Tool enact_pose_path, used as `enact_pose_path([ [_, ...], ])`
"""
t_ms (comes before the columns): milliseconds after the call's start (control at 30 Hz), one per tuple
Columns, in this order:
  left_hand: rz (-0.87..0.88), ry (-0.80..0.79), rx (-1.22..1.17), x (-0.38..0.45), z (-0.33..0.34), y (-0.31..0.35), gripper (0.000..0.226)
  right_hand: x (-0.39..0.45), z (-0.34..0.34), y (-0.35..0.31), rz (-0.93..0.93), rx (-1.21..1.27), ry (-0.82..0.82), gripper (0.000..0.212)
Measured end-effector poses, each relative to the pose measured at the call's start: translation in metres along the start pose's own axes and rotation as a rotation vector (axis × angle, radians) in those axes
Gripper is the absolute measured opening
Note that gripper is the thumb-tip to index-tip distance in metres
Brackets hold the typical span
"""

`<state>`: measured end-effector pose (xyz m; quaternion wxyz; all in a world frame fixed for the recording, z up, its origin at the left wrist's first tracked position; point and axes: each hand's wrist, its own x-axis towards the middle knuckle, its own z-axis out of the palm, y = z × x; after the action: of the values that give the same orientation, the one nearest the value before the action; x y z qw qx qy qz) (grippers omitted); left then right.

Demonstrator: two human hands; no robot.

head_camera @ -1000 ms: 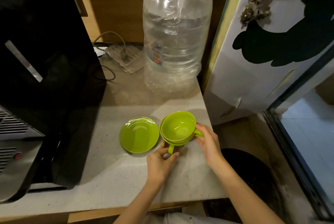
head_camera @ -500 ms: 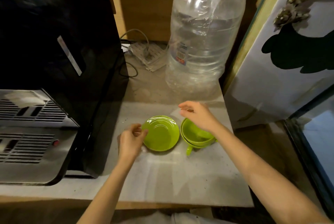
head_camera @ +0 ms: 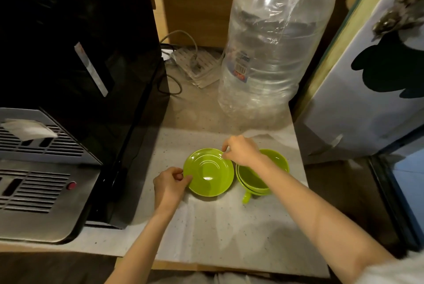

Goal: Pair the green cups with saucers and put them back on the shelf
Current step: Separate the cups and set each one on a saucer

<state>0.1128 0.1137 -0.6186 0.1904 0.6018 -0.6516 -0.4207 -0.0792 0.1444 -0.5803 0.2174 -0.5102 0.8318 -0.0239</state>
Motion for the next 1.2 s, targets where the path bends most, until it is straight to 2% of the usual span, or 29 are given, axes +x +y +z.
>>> enact_pose_path([
  [267, -0.07, -0.006, -0.048, 0.002, -0.003, 0.001, 0.018, -0.001, 0.004, -0.004, 0.047, 0.103, 0.013, 0.022],
  [500, -0.102, 0.034, -0.141, -0.016, -0.037, -0.009, 0.023, -0.021, -0.006, -0.024, -0.034, 0.315, 0.057, 0.022],
  [600, -0.088, 0.009, -0.196, -0.032, -0.053, -0.02, 0.023, -0.041, 0.003, -0.033, -0.049, 0.36, 0.06, 0.021],
  [700, -0.028, -0.004, -0.146, -0.049, -0.061, -0.029, 0.02, -0.062, 0.02, -0.035, -0.038, 0.402, 0.068, 0.023],
  [867, 0.057, 0.032, -0.04, -0.066, -0.063, -0.046, 0.019, -0.093, 0.052, -0.031, 0.027, 0.486, 0.036, 0.021],
  [1000, 0.074, -0.004, -0.003, -0.073, -0.059, -0.056, 0.019, -0.109, 0.078, -0.024, 0.143, 0.715, -0.012, 0.014],
  [1200, 0.08, -0.053, 0.013, -0.079, -0.045, -0.065, 0.017, -0.121, 0.096, -0.012, 0.249, 0.839, -0.02, 0.012],
])
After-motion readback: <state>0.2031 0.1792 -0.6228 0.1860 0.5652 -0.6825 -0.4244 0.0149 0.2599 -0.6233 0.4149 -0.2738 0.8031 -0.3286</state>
